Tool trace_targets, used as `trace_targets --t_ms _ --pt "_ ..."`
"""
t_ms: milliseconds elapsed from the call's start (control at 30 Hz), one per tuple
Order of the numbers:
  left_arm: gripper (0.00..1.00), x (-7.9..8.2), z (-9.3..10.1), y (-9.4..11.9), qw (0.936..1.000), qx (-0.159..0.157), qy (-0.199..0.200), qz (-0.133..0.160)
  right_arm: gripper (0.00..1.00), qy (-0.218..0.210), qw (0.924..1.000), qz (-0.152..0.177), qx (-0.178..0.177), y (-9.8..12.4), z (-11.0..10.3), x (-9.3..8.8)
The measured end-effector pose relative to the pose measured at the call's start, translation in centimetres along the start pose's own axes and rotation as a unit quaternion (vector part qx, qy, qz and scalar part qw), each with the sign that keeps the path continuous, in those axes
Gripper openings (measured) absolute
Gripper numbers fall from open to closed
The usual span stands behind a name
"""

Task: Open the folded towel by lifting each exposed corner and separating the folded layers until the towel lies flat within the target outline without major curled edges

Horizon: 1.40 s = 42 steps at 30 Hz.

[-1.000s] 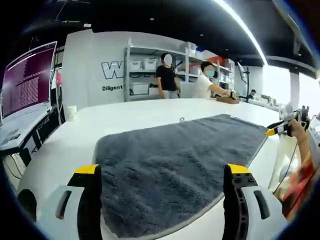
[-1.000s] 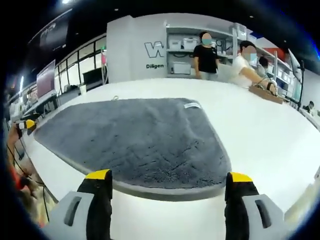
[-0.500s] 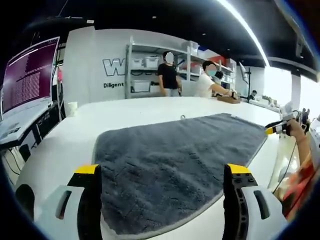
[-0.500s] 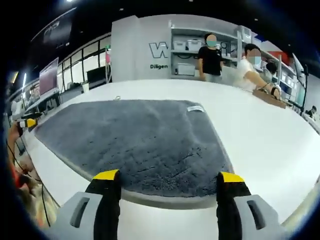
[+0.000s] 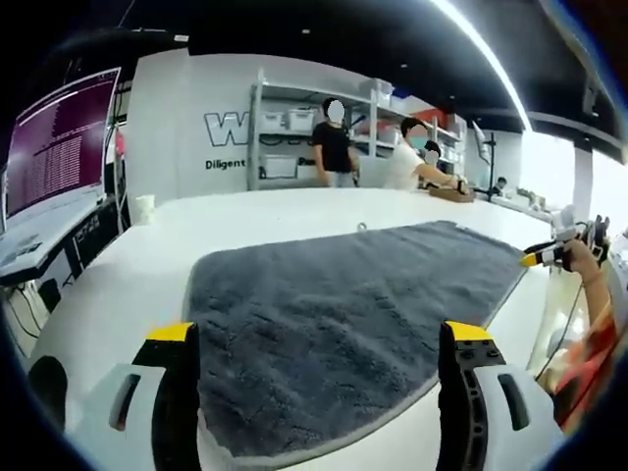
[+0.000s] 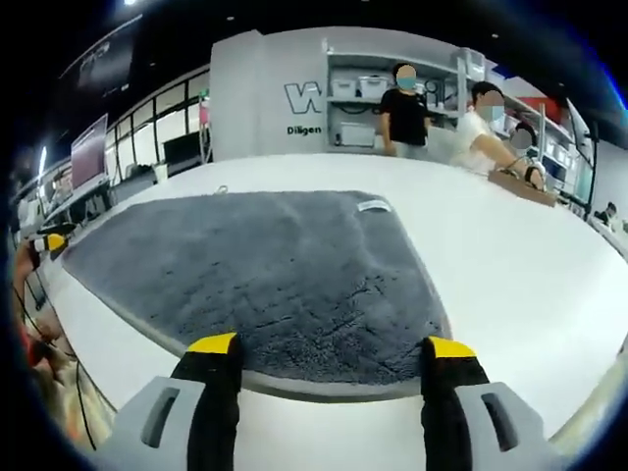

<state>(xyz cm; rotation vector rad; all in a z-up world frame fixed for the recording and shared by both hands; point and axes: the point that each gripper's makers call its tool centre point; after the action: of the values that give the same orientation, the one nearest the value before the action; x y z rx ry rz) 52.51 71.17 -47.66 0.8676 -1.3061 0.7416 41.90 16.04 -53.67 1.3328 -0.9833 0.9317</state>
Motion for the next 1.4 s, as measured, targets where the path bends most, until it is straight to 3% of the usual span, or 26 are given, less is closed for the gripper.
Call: trace_targets --t_ms 133,200,333,567,700,933,1067,1267,1400 --pt "0.99 0.0 0.0 0.0 1.0000 0.000 0.000 0.000 0.75 0.001 1.0000 -0.004 0.001 0.0 0.0 0.1" --pt "0.99 0.4 -0.1 -0.1 0.9999 -0.006 0.009 0.009 0.71 0.040 0.9990 0.006 0.018 -1.1 0.0 2.9" --pt "0.99 0.3 0.2 -0.1 0.9998 -0.009 0.012 0.010 0.63 0.046 0.9978 0.029 0.037 -2.4 0.1 6.0" --pt "0.99 0.1 1.2 0.0 0.9997 -0.023 0.009 0.003 0.37 0.051 0.9916 0.093 0.073 -7.5 1.8 13.8" --pt "0.99 0.1 1.4 0.2 0.9997 -0.024 0.010 0.003 0.27 0.062 0.9901 0.091 0.087 -10.3 3.3 16.2" --pt "0.99 0.0 1.9 0.5 0.9996 -0.027 0.013 -0.005 0.25 0.098 0.9885 0.044 0.106 -15.0 4.5 17.0" --pt "0.99 0.1 2.8 0.4 0.9991 -0.040 0.012 -0.006 0.23 0.114 0.9860 0.000 0.122 -18.0 4.4 15.9" --pt "0.99 -0.2 2.8 0.5 0.9992 -0.036 0.011 -0.014 0.19 0.123 0.9835 -0.064 0.116 -21.6 5.2 13.4" --pt "0.99 -0.6 2.6 0.6 0.9993 -0.028 0.013 -0.018 0.09 0.129 0.9805 -0.096 0.113 -23.4 5.9 12.0"
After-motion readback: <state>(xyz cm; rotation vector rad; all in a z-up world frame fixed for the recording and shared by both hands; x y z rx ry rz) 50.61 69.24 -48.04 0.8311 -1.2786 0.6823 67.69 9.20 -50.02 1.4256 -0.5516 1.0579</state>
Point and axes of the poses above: the point that each gripper's makers call its tool centre point, and the gripper's own axes: y roughly backward along the fingers, z roughly to its right, x roughly out of its top, and after that the axes turned 12 degrees about z, right-handed
